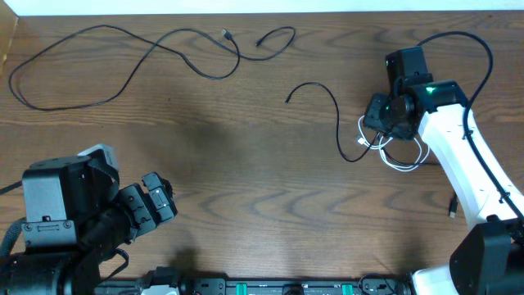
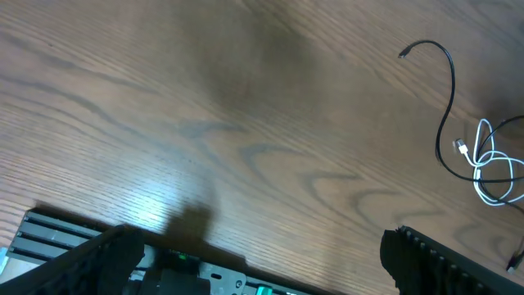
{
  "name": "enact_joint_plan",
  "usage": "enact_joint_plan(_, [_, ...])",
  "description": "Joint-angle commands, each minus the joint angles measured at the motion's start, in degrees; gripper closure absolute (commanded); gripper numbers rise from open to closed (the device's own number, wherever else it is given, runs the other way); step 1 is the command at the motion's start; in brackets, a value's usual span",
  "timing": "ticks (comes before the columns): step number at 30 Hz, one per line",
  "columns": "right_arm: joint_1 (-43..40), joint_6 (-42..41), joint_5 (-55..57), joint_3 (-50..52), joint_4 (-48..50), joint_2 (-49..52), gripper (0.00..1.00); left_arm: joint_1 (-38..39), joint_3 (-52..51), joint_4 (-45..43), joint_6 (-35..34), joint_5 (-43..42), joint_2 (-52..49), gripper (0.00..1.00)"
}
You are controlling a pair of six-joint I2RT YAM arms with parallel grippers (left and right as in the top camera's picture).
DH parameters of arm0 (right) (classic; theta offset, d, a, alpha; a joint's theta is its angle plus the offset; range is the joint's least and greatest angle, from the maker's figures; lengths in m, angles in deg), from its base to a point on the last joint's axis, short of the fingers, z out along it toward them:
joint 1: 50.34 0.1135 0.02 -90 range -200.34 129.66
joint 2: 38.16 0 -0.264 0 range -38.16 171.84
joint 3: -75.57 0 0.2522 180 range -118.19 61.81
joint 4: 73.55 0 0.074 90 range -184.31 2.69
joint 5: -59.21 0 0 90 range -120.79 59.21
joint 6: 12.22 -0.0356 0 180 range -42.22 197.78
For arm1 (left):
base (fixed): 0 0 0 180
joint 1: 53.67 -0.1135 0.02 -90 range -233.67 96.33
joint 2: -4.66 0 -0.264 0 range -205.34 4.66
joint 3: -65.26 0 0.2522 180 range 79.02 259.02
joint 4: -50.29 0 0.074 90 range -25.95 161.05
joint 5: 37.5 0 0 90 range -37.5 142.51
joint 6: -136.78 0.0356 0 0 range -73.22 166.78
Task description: Untangle cables
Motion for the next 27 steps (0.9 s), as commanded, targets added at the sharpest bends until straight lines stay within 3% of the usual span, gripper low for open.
enact_joint_plan(1, [-0.31, -0.09, 0.24, 0.17, 0.92, -0.68, 0.78, -0.13, -0.04, 4.46, 0.31, 0.57, 0.02, 0.02])
enact_joint_plan(2, [-0.31, -0.07, 0.22, 0.17, 1.33, -0.68, 0.87, -0.13, -0.04, 4.46, 0.31, 0.57, 0.02, 0.02])
enact_joint_plan(7, [-0.31, -0.04, 0.24, 0.17, 1.73, -0.68, 0.99, -0.13, -0.04, 4.46, 0.31, 0.55, 0.02, 0.02])
enact_joint_plan(13, [-0.31, 0.02, 0.24, -3.65, 0.24, -0.98, 0.99, -0.13, -0.04, 4.46, 0.31, 0.57, 0.02, 0.02])
enact_joint_plan(20, [-0.31, 7.52, 0.57, -26.86, -11.80, -1.11, 0.99, -0.13, -0.04, 4.46, 0.31, 0.55, 0.02, 0.02])
enact_joint_plan(21, [-0.31, 8.13, 2.71, -34.14, -14.45, -1.11, 0.99, -0.13, -0.04, 4.46, 0.31, 0.55, 0.02, 0.02])
enact_joint_plan(27, [-0.31, 9.31, 8.04, -51.23, -17.09, -1.11, 0.99, -0.13, -0.04, 4.46, 0.31, 0.57, 0.02, 0.02])
